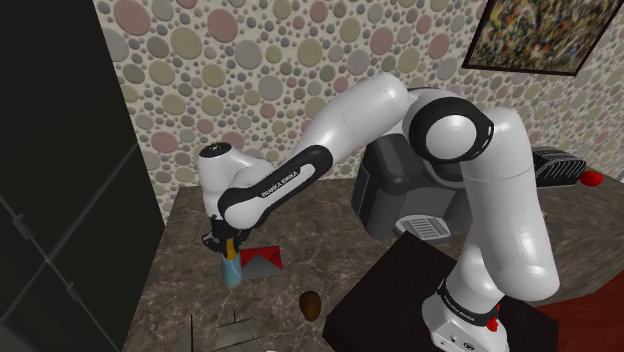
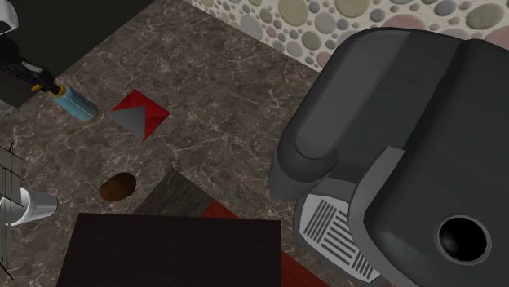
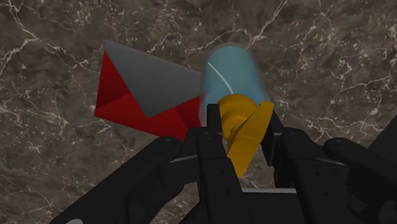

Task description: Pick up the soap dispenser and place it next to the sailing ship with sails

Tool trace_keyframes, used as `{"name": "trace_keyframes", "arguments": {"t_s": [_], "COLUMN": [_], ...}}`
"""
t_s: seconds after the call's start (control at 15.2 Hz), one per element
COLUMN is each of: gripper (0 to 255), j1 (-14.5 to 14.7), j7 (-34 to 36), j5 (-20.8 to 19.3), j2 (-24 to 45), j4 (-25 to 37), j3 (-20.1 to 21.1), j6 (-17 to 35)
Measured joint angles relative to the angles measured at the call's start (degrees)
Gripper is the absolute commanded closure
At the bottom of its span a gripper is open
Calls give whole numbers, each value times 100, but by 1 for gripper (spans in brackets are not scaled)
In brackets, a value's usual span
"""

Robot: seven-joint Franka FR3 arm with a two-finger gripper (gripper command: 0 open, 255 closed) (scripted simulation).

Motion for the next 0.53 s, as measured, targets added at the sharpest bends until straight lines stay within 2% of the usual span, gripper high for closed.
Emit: {"name": "trace_keyframes", "arguments": {"t_s": [0.53], "gripper": [255], "j1": [40], "j7": [58], "j5": [-98], "j2": [399], "j4": [-31], "j3": [-72], "j6": [425]}}
